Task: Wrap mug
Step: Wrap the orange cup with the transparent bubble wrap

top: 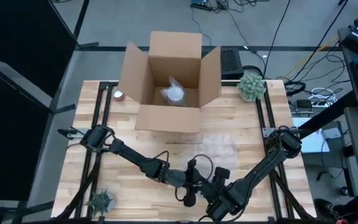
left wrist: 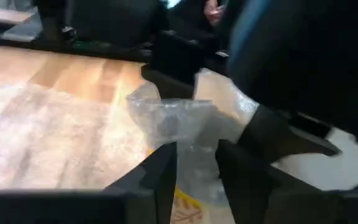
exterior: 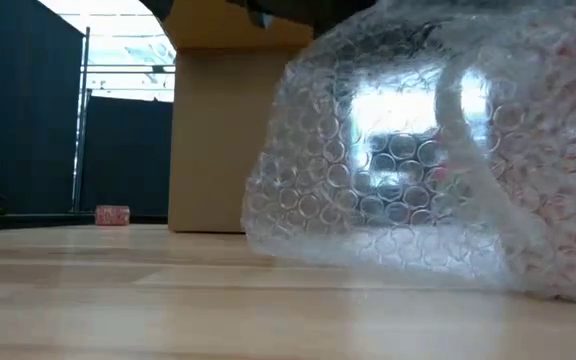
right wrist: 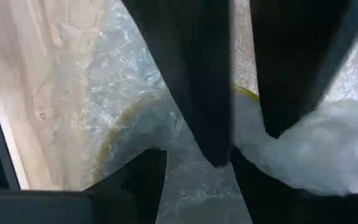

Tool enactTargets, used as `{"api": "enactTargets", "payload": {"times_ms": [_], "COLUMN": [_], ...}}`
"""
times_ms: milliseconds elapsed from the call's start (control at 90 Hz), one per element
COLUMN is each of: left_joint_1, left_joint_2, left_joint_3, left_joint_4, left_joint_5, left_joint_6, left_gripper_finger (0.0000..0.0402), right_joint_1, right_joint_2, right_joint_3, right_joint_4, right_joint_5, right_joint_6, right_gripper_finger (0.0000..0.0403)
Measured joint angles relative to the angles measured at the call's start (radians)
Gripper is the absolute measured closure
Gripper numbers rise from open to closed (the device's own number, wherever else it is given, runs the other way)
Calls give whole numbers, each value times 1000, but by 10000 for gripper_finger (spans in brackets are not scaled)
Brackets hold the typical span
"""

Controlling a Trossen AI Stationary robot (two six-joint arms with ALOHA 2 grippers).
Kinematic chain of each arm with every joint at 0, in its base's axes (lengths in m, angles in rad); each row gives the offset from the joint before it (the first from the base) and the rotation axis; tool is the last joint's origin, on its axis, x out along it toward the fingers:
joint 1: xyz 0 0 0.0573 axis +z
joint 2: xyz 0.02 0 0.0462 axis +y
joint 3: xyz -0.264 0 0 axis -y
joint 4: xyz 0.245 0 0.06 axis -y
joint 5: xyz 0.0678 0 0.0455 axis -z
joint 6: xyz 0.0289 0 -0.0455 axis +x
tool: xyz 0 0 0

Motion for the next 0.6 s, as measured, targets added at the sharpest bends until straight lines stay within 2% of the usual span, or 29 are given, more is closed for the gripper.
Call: {"api": "enactTargets", "payload": {"times_ms": [267, 400, 600], "left_joint_1": [5, 5, 5], "left_joint_2": [23, 24, 24], "left_joint_3": [2, 3, 3], "left_joint_4": [4, -8, -11], "left_joint_5": [-7, -6, -5], "left_joint_6": [2, 2, 3], "left_gripper_finger": [295, 295, 295], "right_joint_1": [-14, -13, -4], "right_joint_2": [-28, -97, -230], "right_joint_3": [-2, -2, -1], "right_joint_4": [-2, -1, -51], "right_joint_5": [-14, -52, -50], "right_joint_6": [-29, -34, -21], "right_gripper_finger": [232, 232, 232]}}
